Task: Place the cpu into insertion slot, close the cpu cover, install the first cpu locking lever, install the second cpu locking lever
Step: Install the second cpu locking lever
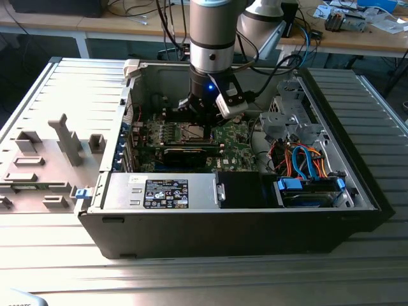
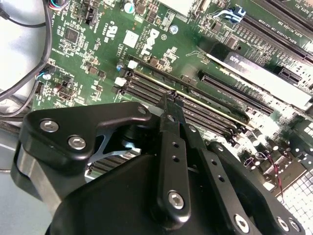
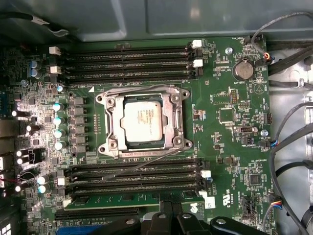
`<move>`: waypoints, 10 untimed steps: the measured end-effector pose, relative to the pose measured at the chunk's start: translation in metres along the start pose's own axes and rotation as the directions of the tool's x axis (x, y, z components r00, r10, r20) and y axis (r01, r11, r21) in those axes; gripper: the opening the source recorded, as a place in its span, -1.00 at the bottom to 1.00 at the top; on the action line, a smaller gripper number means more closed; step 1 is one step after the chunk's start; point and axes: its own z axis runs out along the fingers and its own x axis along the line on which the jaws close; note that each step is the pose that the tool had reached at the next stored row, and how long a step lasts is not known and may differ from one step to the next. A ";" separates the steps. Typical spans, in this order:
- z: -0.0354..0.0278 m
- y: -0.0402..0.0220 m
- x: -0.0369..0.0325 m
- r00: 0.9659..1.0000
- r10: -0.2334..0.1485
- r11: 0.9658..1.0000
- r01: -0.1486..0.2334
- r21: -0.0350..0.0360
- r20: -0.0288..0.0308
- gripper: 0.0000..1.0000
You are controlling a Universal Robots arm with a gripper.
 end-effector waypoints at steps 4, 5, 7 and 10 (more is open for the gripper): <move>0.0001 -0.0018 -0.0001 1.000 0.000 1.000 0.000 0.000 0.000 -0.79; 0.0001 -0.0022 -0.0001 1.000 0.000 1.000 0.000 0.000 0.000 -0.79; 0.0001 -0.0031 -0.0001 1.000 0.000 1.000 0.000 0.000 0.000 -0.79; 0.0002 -0.0046 -0.0003 1.000 0.000 1.000 0.000 0.000 0.000 -0.79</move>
